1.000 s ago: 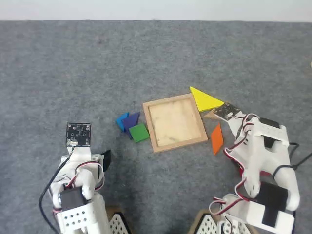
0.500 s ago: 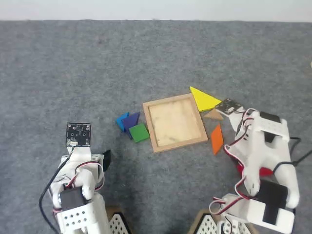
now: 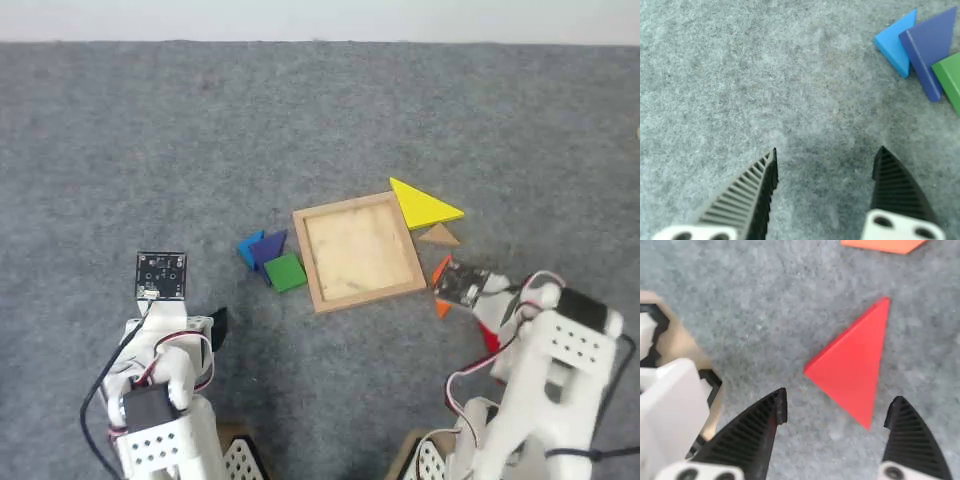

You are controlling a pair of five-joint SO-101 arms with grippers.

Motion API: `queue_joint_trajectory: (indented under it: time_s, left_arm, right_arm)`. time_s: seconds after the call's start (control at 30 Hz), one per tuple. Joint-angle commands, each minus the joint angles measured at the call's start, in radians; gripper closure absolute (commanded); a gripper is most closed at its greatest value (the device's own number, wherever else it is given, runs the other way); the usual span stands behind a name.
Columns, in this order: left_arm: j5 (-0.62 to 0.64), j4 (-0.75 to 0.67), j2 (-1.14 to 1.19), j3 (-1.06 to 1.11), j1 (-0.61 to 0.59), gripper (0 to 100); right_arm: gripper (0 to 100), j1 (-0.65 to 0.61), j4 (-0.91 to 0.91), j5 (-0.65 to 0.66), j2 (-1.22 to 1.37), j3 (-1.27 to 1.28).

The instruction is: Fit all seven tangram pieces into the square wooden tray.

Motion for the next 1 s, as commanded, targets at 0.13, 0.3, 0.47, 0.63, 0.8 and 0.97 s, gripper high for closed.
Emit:
queue_joint_trajectory:
  time_s: [0.13,0.3,0.47,0.63,0.8,0.97]
  left_arm:
    - [0.005,0.003,-0.021,-0.012,0.0,70]
    - [0.005,0.003,-0.021,-0.012,0.0,70]
    - [0.005,0.003,-0.021,-0.012,0.0,70]
    - [0.005,0.003,-0.021,-0.012,0.0,70]
    - [0.005,0.003,-0.021,-0.012,0.0,70]
    - [0.005,0.003,-0.021,-0.012,0.0,70]
  right_arm:
    - [64.0,0.042,-0.119,0.072,0.053,0.031]
    - [64.0,0.045,-0.213,0.072,0.176,0.031]
    - [64.0,0.045,-0.295,0.072,0.329,0.029]
    - [64.1,0.045,-0.292,0.071,0.392,-0.003]
    - [64.1,0.048,-0.302,0.071,0.4,-0.003]
    - [69.6,0.048,-0.303,0.074,0.401,-0.003]
